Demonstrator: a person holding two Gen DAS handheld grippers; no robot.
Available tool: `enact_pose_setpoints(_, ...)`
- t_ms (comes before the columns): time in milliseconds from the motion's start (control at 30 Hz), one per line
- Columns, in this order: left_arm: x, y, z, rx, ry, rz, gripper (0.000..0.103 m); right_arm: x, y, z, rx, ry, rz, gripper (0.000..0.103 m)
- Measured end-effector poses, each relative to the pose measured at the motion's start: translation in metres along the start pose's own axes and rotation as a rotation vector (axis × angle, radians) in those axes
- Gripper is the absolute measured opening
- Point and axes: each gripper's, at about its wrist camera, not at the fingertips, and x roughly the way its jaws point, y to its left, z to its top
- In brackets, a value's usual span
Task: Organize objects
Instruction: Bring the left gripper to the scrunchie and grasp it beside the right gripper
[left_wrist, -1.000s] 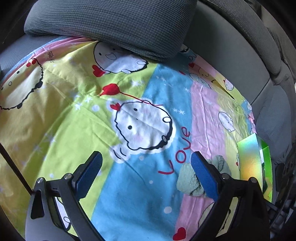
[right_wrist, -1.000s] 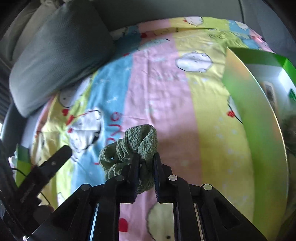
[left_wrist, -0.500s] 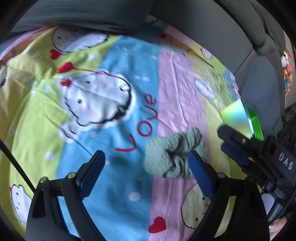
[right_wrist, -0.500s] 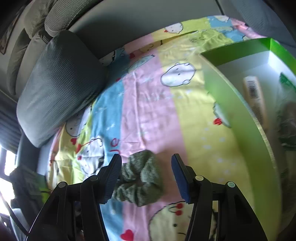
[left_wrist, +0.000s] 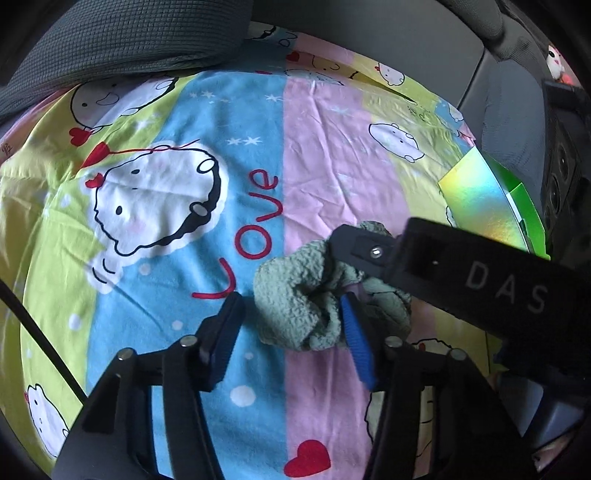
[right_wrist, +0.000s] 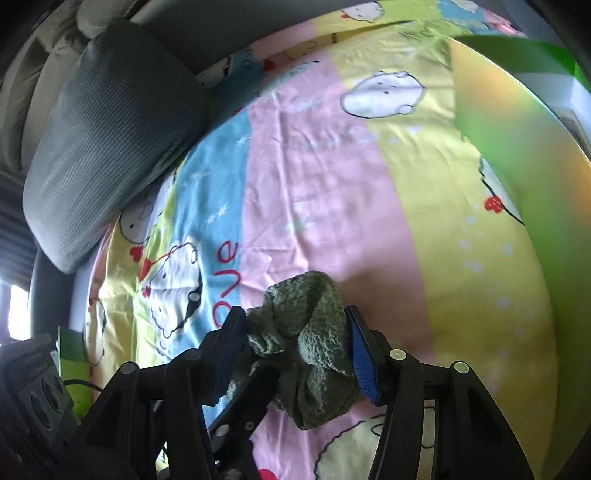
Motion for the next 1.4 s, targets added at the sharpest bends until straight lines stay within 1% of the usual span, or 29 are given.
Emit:
enact_pose_setpoints(33,0.001,-0.001,0.000,0.003,-0.001,-0.003,0.043,0.002,0.001,-0.001,-0.003,0.012,0.028,0.049)
enact_pose_setpoints(67,0.001,-0.002,0.000,0.004,-0.002,-0.003,0.039,0.004,0.002,-0.002,-0.001,0.027,0.051,0.047)
enact_pose_setpoints(100,0.002,-0.003,0.000,0.005,-0.003,-0.002,0.036,0.007,0.003,-0.003,-0.003,0.034,0.052,0.044)
enact_pose_setpoints(133,0.002,-0.004,0.000,0.006,-0.005,-0.003,0.034,0.007,0.005,-0.004,-0.018,0.029,0.033,0.040)
enact_pose_setpoints(200,0.001,-0.005,0.001,0.000,-0.008,-0.024,0.026,0.005,0.007,-0.005,-0.032,0.027,0.028,0.037)
enact_pose_setpoints(233,0.000,-0.005,0.001,0.000,-0.009,-0.033,0.024,0.005,0.007,-0.005,-0.030,0.034,0.051,0.032)
enact_pose_setpoints(300,-0.003,-0.007,0.001,0.003,-0.024,-0.031,0.022,0.006,0.007,-0.006,-0.019,0.059,0.113,0.032)
enact_pose_setpoints(367,-0.007,-0.007,0.001,0.000,-0.037,-0.026,0.022,0.006,0.010,-0.007,-0.020,0.062,0.130,0.032)
enact_pose_setpoints(467,-0.015,-0.005,0.002,-0.010,-0.062,-0.037,0.022,-0.001,0.017,-0.008,-0.044,0.044,0.142,0.032)
enact_pose_setpoints(667,-0.035,-0.007,0.003,0.005,-0.134,-0.045,0.021,-0.018,0.029,-0.011,-0.086,-0.011,0.177,0.032)
enact_pose_setpoints(933,-0.057,-0.015,0.002,0.036,-0.225,-0.060,0.021,-0.043,0.038,-0.013,-0.136,-0.096,0.192,0.032)
enact_pose_setpoints(1200,-0.067,-0.020,0.002,0.051,-0.277,-0.061,0.022,-0.056,0.045,-0.015,-0.166,-0.147,0.186,0.032)
enact_pose_setpoints(1400,-0.071,-0.020,0.001,0.058,-0.293,-0.066,0.022,-0.061,0.047,-0.017,-0.175,-0.166,0.186,0.032)
